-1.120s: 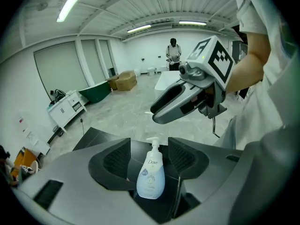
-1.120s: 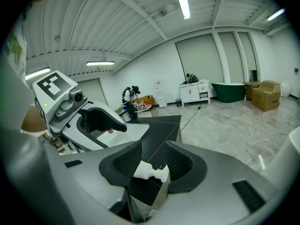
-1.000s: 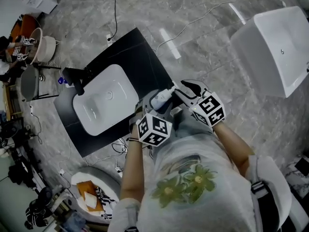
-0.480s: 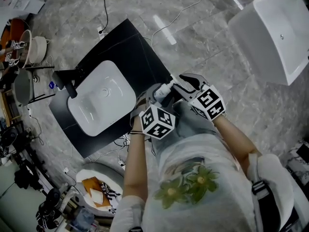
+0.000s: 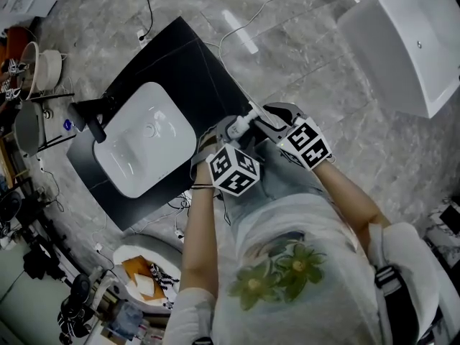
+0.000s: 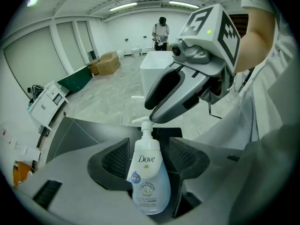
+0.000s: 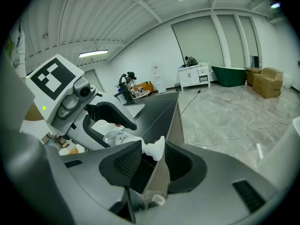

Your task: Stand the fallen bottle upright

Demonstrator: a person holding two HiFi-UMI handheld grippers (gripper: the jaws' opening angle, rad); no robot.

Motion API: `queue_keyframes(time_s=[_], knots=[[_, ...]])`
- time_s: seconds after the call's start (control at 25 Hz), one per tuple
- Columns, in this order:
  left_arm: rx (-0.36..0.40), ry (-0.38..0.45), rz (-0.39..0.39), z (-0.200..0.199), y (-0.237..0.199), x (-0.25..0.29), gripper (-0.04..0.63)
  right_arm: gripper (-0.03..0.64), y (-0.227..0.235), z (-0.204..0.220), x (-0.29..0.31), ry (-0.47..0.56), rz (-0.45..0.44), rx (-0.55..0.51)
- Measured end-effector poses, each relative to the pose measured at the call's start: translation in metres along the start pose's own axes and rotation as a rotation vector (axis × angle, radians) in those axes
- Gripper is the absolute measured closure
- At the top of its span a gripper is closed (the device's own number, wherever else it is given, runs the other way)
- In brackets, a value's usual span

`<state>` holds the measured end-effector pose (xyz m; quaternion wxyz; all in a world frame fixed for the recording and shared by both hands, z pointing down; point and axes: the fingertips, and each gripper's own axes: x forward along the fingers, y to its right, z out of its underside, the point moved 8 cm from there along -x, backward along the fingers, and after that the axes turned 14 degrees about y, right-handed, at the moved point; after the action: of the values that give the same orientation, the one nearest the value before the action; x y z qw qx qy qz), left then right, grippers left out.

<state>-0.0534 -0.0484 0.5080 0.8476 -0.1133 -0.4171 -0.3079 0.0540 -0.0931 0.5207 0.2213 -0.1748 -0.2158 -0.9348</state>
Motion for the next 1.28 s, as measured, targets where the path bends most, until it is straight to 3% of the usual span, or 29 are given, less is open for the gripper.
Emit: queue_keyframes(time_s=[0.56, 0.88, 1.28], knots=[[0.008, -0.067, -0.011, 0.015, -0.001, 0.016, 0.333, 0.480, 0.000, 0.023, 0.016, -0.089, 0.010, -0.077], [-0.001, -0.071, -0.007, 0.018, -0.002, 0.020, 0.333, 0.480, 0.001, 0.024, 0.019, -0.113, -0.007, -0.087], [-0.008, -0.058, -0.030, 0.021, -0.006, 0.020, 0.339, 0.526, 0.003, 0.022, 0.020, -0.121, -0.024, -0.143]])
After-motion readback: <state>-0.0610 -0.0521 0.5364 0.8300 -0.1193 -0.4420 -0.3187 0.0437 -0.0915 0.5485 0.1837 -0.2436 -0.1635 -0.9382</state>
